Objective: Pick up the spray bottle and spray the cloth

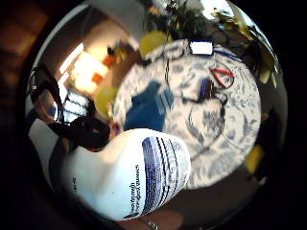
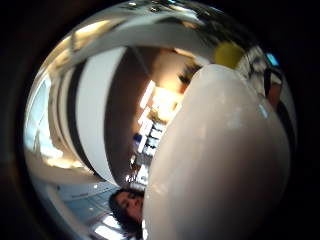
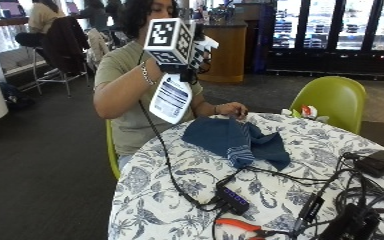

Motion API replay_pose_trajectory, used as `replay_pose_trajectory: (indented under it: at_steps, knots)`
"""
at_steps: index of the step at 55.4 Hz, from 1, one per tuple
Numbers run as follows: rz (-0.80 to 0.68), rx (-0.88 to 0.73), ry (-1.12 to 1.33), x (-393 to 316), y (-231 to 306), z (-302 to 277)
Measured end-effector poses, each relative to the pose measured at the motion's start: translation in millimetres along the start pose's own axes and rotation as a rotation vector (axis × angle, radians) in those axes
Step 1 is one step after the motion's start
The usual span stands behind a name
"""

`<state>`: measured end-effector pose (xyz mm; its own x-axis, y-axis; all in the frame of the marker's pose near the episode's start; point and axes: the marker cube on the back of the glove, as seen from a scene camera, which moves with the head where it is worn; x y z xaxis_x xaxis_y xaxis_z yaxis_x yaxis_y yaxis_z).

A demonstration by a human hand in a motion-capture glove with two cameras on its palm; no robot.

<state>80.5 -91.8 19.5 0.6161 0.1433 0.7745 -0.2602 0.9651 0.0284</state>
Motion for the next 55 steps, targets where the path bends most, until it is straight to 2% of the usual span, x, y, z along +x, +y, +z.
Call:
replay_pose_trajectory:
  at_steps: [8,26,37,45,55]
  knots:
    - [0.193,-0.281,0.129,3,-1,30]
    - [0.569,-0.598,0.499,69,6,120]
    - [0.769,-0.806,0.627,126,18,162]
    - [0.822,-0.889,0.638,147,27,181]
    - [0.715,-0.797,0.577,111,7,181]
